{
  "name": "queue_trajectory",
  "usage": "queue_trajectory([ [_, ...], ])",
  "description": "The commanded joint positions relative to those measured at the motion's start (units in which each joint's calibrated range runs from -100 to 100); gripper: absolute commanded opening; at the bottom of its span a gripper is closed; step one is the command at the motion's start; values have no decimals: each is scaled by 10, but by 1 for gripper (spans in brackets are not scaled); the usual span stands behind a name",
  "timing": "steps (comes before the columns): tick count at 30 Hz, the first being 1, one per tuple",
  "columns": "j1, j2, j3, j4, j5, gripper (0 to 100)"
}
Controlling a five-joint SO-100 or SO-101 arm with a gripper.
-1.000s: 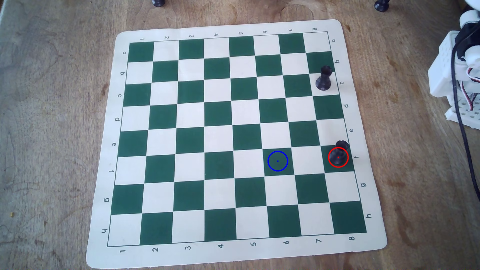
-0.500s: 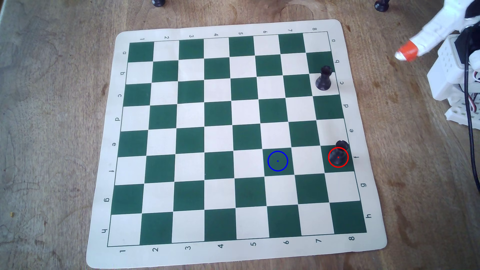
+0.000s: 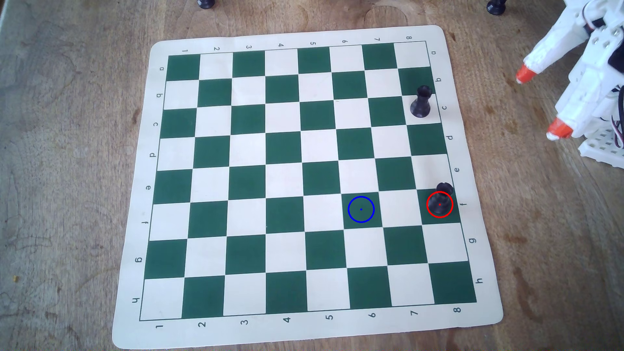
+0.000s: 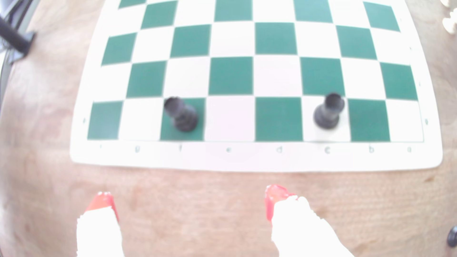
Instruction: Move the chess piece from red to blue
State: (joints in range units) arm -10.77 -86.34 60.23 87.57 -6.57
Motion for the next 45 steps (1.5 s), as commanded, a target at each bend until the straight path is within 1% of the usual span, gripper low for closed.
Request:
queue_trajectory([
  [1,-26,59,30,-87,-3,36],
  [6,-27,133,46,-189,-7,35],
  [7,-21,156,71,-226,0,35],
  [11,-15,195,155,-320,2,35],
  [15,-16,207,210,-380,0,35],
  [17,-38,229,219,-390,-3,33],
  [20,-64,239,212,-398,-12,33],
  [27,-66,262,171,-397,-15,34],
  [33,-72,337,114,-408,-16,34],
  [36,-80,359,122,-420,-16,33],
  [40,-85,380,147,-462,-23,33],
  [45,-90,382,176,-495,-28,32],
])
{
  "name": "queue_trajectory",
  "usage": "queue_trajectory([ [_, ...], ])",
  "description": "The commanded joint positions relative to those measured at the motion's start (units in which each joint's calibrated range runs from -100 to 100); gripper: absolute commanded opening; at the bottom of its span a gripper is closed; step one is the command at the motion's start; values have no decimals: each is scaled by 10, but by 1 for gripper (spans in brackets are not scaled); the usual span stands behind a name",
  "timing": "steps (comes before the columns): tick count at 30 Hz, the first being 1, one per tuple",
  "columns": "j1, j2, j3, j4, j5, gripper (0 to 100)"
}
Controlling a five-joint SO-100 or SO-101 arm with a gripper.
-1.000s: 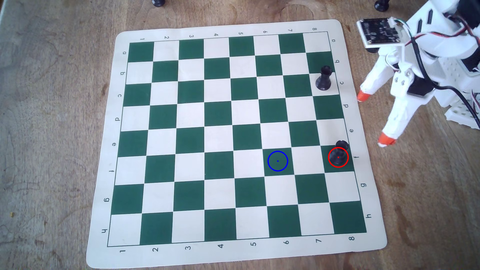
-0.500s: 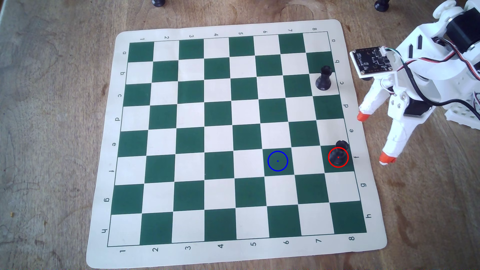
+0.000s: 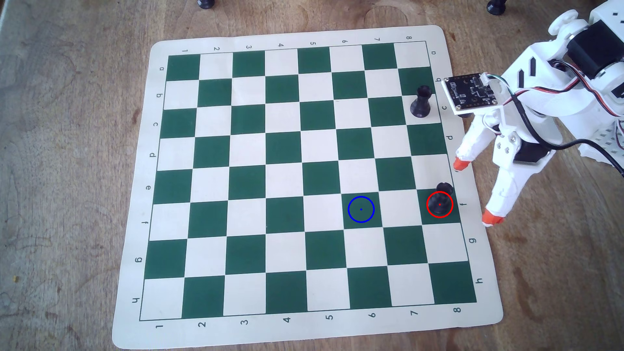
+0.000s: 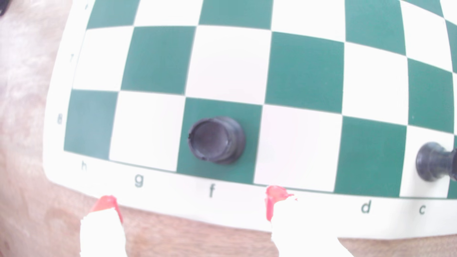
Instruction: Move the chess piece from red to blue
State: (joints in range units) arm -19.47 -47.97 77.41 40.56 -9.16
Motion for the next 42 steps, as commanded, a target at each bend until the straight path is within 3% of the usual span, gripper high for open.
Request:
queue_trajectory([
  [1,-2,-6,11,-30,-2,31],
  [12,6,45,14,-138,-8,31],
  [26,13,64,1,-160,0,23],
  [42,4,104,-62,-168,0,24],
])
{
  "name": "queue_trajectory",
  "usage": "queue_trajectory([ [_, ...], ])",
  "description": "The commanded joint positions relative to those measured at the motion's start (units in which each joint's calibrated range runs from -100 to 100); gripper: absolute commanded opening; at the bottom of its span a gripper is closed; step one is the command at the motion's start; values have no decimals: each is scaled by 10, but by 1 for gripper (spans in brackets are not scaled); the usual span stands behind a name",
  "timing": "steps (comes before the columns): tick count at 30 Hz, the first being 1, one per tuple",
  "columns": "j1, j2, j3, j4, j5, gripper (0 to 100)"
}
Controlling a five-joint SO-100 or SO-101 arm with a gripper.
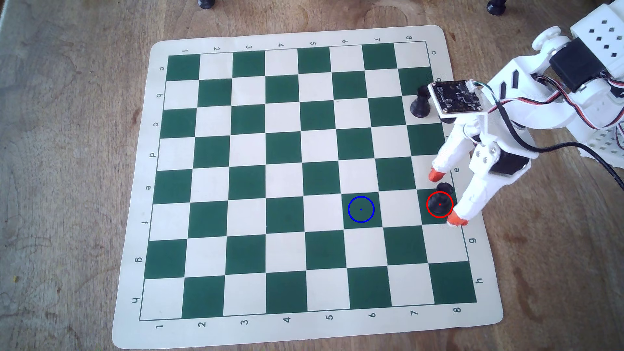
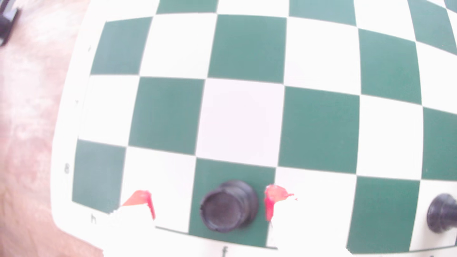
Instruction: Move the chess piece from red to blue
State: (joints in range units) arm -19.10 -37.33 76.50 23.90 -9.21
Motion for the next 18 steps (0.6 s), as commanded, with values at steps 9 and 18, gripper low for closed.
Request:
queue_trajectory([
  [9,-4,-2,-36,8,0,23],
  [18,-11,-2,-22,19,5,21],
])
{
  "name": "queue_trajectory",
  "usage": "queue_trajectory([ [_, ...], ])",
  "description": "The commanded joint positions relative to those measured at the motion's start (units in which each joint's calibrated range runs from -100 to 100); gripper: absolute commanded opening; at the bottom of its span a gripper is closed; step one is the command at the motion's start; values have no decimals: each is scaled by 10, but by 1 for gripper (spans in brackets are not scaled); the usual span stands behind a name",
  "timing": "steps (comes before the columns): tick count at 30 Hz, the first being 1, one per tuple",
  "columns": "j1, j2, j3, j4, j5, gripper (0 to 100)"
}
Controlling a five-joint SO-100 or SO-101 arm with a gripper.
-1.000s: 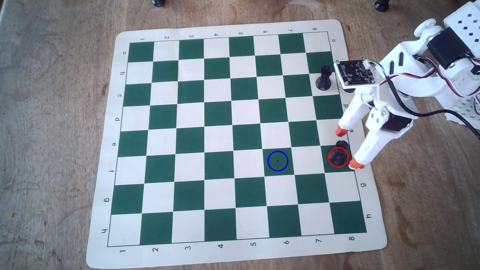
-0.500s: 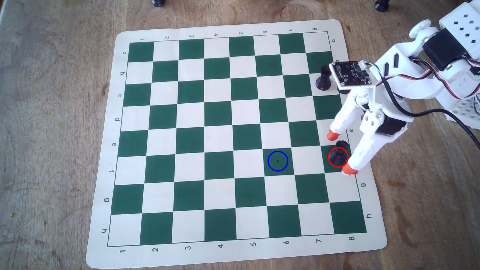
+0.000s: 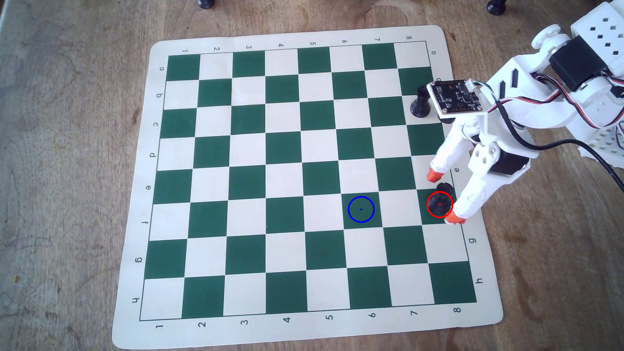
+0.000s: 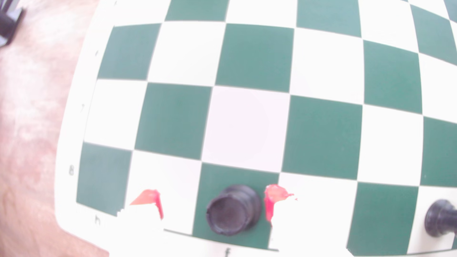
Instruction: Move the chess piece from red to blue
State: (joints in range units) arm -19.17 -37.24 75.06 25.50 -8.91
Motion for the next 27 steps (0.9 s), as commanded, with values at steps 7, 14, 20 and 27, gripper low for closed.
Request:
queue_trajectory([
  [7,-15,1,-4,4,6,10],
  [14,-17,6,-4,4,7,8],
  [20,-22,9,-3,6,13,0],
  [27,-22,-3,-24,41,17,0],
])
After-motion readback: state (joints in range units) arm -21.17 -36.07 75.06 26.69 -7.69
